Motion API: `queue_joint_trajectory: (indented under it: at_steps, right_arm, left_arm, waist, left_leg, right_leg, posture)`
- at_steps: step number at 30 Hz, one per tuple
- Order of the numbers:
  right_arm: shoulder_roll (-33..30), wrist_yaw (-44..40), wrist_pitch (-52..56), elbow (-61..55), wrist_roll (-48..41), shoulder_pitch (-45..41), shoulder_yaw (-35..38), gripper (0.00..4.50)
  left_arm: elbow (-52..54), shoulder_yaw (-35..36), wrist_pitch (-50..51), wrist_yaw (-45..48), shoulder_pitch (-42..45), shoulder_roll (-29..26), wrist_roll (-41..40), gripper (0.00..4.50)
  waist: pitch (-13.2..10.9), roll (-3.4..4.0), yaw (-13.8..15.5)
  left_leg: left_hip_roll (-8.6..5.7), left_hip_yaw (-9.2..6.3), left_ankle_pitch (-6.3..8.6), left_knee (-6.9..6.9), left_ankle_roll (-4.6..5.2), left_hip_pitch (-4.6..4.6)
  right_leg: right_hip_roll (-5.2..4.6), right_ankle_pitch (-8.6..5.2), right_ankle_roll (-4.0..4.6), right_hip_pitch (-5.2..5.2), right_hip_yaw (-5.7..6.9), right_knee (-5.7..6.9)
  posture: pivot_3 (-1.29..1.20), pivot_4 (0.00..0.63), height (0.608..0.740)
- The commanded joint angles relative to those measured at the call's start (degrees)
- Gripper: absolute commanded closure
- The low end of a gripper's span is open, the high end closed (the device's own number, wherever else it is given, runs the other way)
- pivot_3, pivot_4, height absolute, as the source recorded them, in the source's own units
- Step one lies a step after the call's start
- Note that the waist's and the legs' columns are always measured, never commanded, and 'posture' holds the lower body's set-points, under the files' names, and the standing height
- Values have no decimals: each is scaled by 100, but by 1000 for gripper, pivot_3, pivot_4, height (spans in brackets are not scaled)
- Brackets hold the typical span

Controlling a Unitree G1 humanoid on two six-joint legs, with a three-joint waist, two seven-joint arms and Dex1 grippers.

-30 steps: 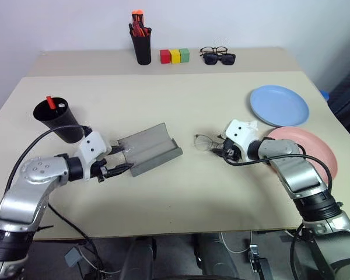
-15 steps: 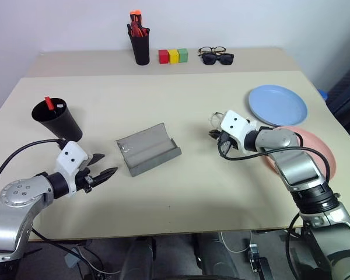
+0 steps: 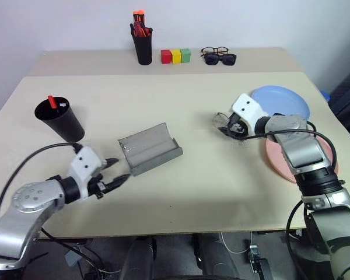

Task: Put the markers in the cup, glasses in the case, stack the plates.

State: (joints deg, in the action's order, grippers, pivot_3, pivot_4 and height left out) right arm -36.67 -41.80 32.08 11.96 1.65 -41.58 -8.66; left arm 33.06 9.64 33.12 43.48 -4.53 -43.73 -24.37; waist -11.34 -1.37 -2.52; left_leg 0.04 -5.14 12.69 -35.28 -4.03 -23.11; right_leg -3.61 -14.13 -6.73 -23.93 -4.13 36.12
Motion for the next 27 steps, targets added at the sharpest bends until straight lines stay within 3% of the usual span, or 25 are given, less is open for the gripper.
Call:
queue_joint_trajectory:
  at_steps: [1,15,18,23,27]
  right_arm:
    - [125,153,108,278,-111,-201,261,1021]
    - [583,534,-41,1189,-83,-462,286,1021]
    - [599,533,-18,1196,-93,-495,289,1864]
    - [581,556,-23,1274,-26,-487,246,4431]
    - [555,547,-52,1215,28,-449,217,4477]
  left_arm:
    - [140,-131,-21,-78,191,52,-15,1560]
    - [17,-248,-102,-80,219,49,48,1560]
    - [25,-252,-113,-84,184,56,50,1560]
    - [13,-269,-135,-83,185,58,56,1560]
    - [-18,-252,-147,-70,187,48,55,1560]
  waist:
    - [0,1,-11]
    - [-1,4,-20]
    - [-1,4,-18]
    - [2,2,-26]
    - [3,2,-11]
  left_leg:
    - [0,-1,0,0,0,0]
    - [0,0,0,1,0,2]
    - [0,0,0,1,0,2]
    - [0,0,0,1,0,3]
    - [0,2,0,2,0,53]
  right_leg:
    - [1,3,-5,0,0,0]
    - [2,11,-19,-1,-1,3]
    - [2,11,-20,-1,-1,3]
    - [2,11,-20,1,-1,2]
    - [1,-2,4,51,-1,-4]
  posture:
    - [0,150,740]
    - [0,150,740]
    - [0,150,740]
    - [0,150,740]
    - [0,150,740]
